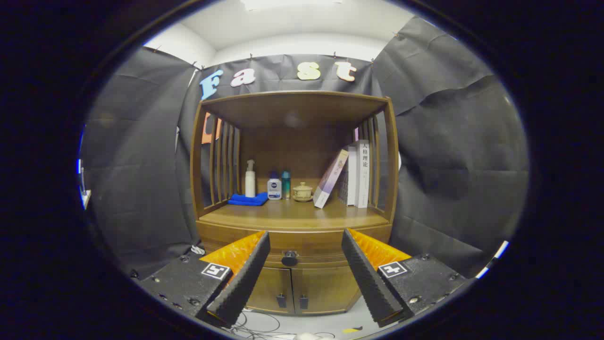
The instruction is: Pull open the drawer, take out the items inside it, and place them on the countertop above the cabinet.
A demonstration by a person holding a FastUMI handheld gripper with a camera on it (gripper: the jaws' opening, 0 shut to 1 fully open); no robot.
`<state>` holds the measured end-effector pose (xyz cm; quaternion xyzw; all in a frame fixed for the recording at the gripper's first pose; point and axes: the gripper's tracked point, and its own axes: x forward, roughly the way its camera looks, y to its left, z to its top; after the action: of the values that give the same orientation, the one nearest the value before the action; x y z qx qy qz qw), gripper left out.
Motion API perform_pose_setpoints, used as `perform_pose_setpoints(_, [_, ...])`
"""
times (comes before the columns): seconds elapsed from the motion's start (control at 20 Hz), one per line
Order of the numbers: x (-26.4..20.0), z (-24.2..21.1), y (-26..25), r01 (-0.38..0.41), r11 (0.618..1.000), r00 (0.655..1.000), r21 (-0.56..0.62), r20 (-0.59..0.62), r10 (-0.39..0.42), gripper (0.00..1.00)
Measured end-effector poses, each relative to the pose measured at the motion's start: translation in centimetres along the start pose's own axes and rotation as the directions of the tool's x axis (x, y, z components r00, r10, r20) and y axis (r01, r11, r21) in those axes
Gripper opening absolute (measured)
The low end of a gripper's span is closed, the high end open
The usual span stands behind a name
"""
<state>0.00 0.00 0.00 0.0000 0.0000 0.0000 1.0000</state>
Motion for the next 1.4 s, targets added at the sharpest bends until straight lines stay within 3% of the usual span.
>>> perform_pose_setpoints(0.8, [1.4,-0.2,1.0,-0.009,0.999,1.0,-0.036,0.004,0.009,0.99])
perform_pose_setpoints(1.4, [12.6,-9.7,3.5,0.004,0.997,0.998,-0.072,-0.055,-0.008,0.99])
